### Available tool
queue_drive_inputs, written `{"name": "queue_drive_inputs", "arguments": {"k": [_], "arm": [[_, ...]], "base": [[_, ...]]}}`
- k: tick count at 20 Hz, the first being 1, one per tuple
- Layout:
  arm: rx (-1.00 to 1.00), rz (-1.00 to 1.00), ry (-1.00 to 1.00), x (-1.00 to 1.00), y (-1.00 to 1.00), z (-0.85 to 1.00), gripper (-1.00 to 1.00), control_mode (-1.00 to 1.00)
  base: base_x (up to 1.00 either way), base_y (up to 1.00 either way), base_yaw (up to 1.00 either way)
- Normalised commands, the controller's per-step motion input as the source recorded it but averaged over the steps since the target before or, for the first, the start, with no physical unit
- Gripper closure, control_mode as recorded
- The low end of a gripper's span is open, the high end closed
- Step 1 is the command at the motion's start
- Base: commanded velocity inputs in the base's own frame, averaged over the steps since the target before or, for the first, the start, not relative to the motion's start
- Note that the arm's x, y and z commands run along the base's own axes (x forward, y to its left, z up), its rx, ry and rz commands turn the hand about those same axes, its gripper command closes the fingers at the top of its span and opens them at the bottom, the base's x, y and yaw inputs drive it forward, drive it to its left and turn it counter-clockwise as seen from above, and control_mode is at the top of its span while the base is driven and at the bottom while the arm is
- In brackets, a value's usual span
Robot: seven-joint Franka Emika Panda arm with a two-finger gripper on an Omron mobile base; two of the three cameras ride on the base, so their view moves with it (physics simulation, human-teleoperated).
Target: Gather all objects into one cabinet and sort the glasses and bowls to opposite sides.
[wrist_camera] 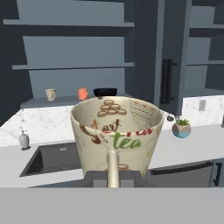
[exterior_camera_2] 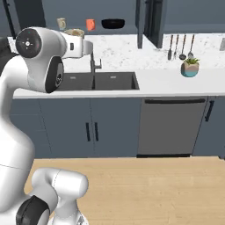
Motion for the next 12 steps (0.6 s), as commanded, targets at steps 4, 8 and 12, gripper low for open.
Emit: {"name": "queue_drive_inputs", "arguments": {"k": [4, 8, 12], "arm": [[0.0, 0.0, 0.0, 0.0, 0.0, 0.0, 1.0, 1.0], [0.0, 0.0, 0.0, 0.0, 0.0, 0.0, 1.0, 1.0], [0.0, 0.0, 0.0, 0.0, 0.0, 0.0, 1.0, 1.0]], "base": [[0.0, 0.78, 0.18], [0.0, 0.57, 0.25], [0.0, 0.52, 0.21]]}}
